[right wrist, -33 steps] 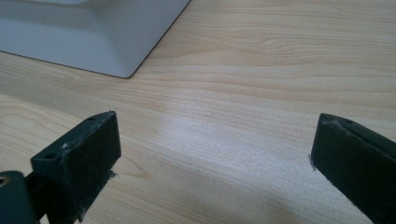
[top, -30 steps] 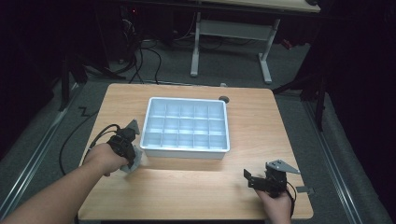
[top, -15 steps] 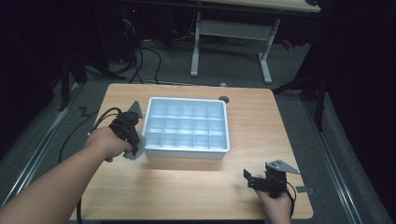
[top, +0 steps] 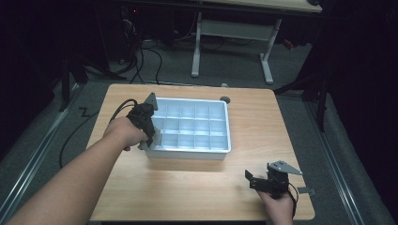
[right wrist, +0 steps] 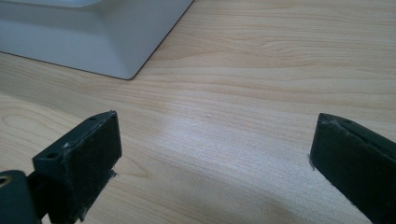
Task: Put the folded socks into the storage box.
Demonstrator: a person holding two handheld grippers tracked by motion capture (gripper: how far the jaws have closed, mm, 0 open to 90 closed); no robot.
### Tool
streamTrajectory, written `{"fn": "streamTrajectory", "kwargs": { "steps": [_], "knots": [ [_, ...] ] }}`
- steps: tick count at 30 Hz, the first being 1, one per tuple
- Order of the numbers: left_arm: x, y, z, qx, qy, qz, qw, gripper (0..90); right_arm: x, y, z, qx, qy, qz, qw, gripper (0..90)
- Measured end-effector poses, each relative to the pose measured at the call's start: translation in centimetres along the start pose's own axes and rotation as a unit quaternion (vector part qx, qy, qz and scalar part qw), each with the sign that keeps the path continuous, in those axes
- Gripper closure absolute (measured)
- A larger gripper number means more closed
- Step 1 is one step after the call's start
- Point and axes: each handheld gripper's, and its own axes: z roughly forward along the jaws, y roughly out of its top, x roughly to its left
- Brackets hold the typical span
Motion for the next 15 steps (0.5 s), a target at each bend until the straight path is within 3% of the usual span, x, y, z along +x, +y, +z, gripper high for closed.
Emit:
{"fn": "streamTrajectory", "kwargs": {
  "steps": [9,15],
  "knots": [
    [-2.3,1.2,1.8,-0.001,0.008,0.004,1.0,69.8,0.0,0.0,0.0,0.001,-0.001,0.0,1.0,2.2],
    [-2.9,2.1,3.0,-0.013,0.015,0.0,0.9998,69.7,-0.1,0.0,0.1,0.0,-0.001,0.001,1.0,2.2]
  ]
}}
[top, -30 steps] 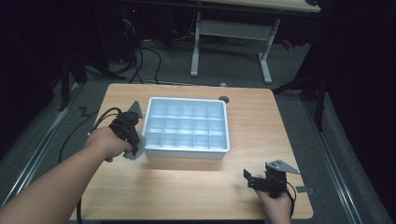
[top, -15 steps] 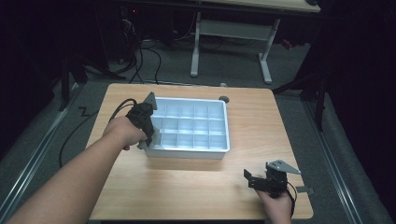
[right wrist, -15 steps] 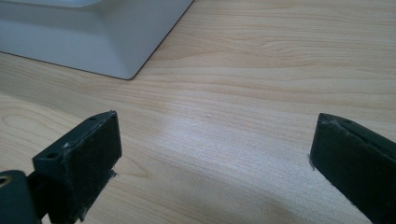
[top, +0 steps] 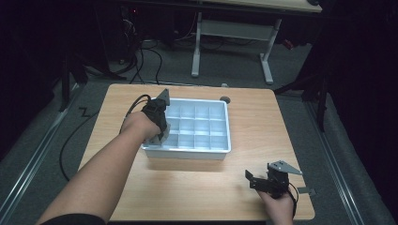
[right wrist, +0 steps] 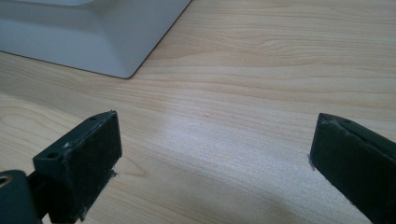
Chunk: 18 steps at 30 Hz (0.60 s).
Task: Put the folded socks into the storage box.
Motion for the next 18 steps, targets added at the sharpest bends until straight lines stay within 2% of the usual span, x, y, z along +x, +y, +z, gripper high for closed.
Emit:
{"fn": "streamTrajectory", "kwargs": {
  "steps": [8,13,18],
  "knots": [
    [0.5,-0.4,2.3,0.017,0.038,0.005,0.9991,69.8,-0.1,0.0,0.0,-0.001,0.001,-0.001,1.0,2.3],
    [0.8,-0.9,3.9,0.03,0.046,0.007,0.9984,70.0,0.0,0.0,0.0,-0.001,0.001,-0.001,1.0,2.3],
    [1.0,-0.8,4.5,0.033,0.054,0.008,0.998,70.2,0.0,0.0,0.0,0.0,0.001,0.0,1.0,2.3]
  ]
}}
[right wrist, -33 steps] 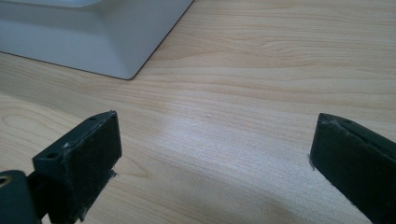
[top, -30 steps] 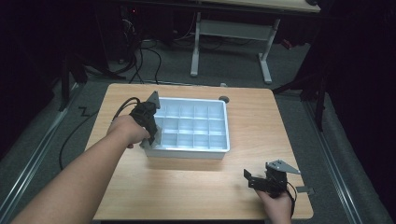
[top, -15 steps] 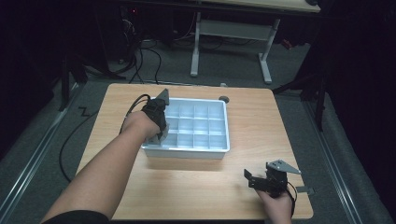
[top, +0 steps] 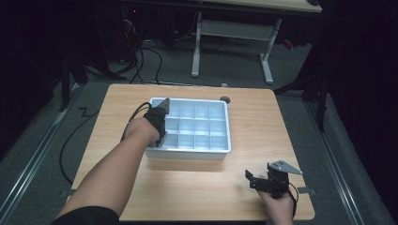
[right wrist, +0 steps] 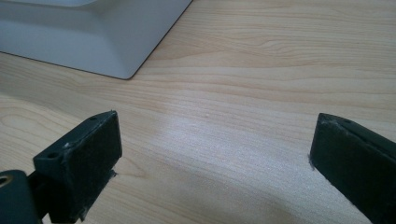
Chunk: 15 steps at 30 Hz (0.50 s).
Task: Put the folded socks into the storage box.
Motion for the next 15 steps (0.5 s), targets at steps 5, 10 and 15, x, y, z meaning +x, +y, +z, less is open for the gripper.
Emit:
{"fn": "streamTrajectory", "kwargs": {
  "steps": [5,10,15],
  "knots": [
    [0.3,-0.3,1.3,0.003,0.012,0.004,0.9999,70.6,0.1,0.0,0.1,0.001,0.0,-0.002,1.0,2.3],
    [0.4,-0.7,2.6,0.012,0.021,0.014,0.9996,70.8,0.0,0.0,0.0,0.001,0.001,-0.002,1.0,2.3],
    [0.4,-0.6,2.2,0.009,0.011,0.015,0.9998,66.5,0.0,0.0,0.1,0.002,0.0,-0.002,1.0,2.3]
  ]
}}
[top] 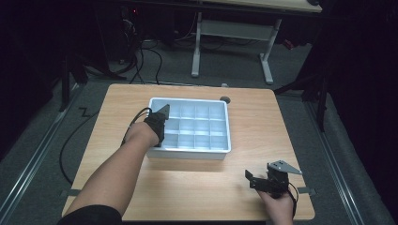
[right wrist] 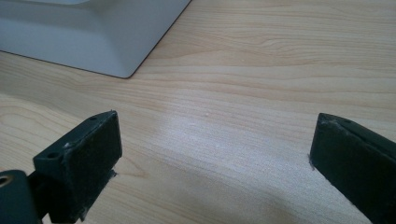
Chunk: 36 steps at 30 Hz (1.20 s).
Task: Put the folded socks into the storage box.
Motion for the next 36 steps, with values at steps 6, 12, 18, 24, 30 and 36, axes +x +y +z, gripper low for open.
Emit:
{"fn": "streamTrajectory", "kwargs": {
  "steps": [6,12,18,24,30,36],
  "knots": [
    [0.2,0.7,-3.3,-0.026,-0.038,-0.009,0.9989,53.5,0.1,0.0,0.0,-0.001,0.003,0.001,1.0,2.4],
    [-0.4,1.3,-4.7,-0.059,-0.046,-0.009,0.9971,58.9,0.3,0.1,0.0,0.0,0.005,-0.003,1.0,2.4],
    [-0.8,1.4,-2.9,-0.061,-0.018,0.001,0.998,69.9,0.2,0.0,0.1,0.0,0.005,-0.006,1.0,2.4],
    [-0.9,0.7,0.2,-0.045,0.005,0.021,0.9988,80.0,0.1,0.0,0.2,0.0,0.006,-0.005,1.0,2.5],
    [-0.9,0.7,0.9,-0.038,0.003,0.022,0.999,81.6,0.1,0.0,0.2,0.002,0.006,-0.007,1.0,2.5],
    [-0.5,0.7,-0.3,-0.042,-0.013,0.005,0.999,74.4,0.2,0.0,0.3,0.003,0.006,-0.006,1.0,2.5]
  ]
}}
